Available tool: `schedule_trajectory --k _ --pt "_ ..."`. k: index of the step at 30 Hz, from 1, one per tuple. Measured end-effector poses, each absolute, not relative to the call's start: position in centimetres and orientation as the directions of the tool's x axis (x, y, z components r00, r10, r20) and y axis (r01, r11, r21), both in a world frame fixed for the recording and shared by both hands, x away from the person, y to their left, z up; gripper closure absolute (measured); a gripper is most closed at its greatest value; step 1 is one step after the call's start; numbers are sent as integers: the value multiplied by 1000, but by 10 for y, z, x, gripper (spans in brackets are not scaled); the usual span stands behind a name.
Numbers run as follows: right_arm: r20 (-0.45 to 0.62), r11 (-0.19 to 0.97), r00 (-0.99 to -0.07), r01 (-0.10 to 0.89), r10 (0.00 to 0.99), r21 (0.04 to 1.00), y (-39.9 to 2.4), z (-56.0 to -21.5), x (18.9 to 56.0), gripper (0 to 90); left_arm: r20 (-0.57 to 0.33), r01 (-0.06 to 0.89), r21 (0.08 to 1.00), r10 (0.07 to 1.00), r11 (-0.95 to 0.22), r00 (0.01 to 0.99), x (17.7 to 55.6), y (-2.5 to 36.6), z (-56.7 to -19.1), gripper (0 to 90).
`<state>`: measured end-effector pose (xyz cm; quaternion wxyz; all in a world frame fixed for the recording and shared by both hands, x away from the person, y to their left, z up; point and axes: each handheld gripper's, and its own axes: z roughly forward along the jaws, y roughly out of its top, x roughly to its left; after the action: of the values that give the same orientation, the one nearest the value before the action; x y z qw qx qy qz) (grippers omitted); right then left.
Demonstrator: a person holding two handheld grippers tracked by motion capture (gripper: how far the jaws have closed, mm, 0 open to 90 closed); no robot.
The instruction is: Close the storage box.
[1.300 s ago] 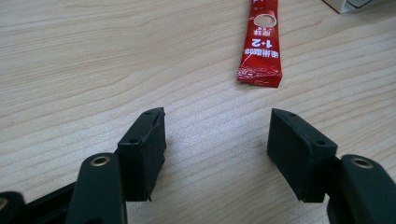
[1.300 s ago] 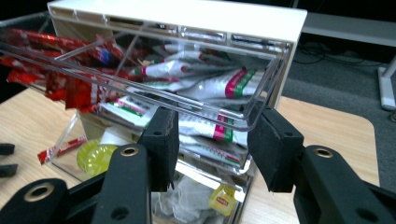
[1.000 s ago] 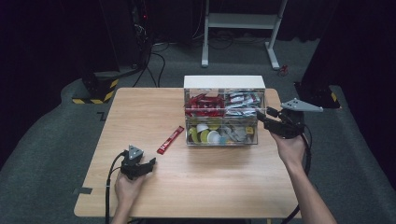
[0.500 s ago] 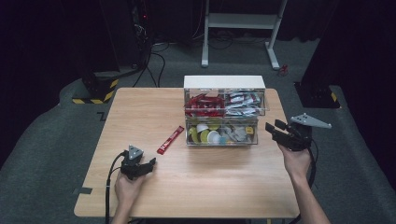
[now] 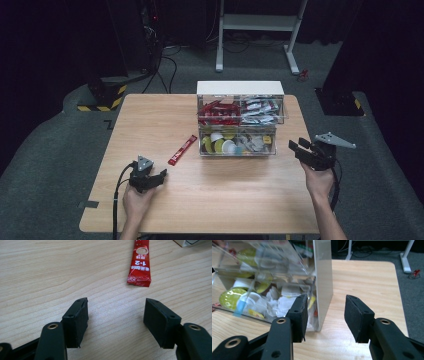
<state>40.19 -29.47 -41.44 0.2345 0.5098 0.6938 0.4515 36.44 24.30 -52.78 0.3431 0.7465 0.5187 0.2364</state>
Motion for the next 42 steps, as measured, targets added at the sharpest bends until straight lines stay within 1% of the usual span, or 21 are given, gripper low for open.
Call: schedule_trajectory --k 3,16,23,25,31,42 --pt "145 62 -362 503 921 862 -296 -423 401 540 -3 612 758 937 -227 350 364 243 -528 367" --pt "127 82 -338 541 932 837 -295 -453 405 542 -3 613 757 936 -228 352 364 243 -528 365" --pt "73 129 -325 558 943 820 -287 -474 410 547 -4 612 758 937 -226 350 364 243 -528 365" --pt "76 128 -323 567 943 814 -287 -478 412 547 -4 613 757 937 -225 350 364 243 -528 365" --pt "85 118 -294 609 952 785 -286 -493 420 535 -4 612 758 937 -225 350 364 243 -528 364" --pt "66 110 -239 652 969 750 -287 -511 430 512 -3 613 758 938 -224 347 364 243 -528 363"
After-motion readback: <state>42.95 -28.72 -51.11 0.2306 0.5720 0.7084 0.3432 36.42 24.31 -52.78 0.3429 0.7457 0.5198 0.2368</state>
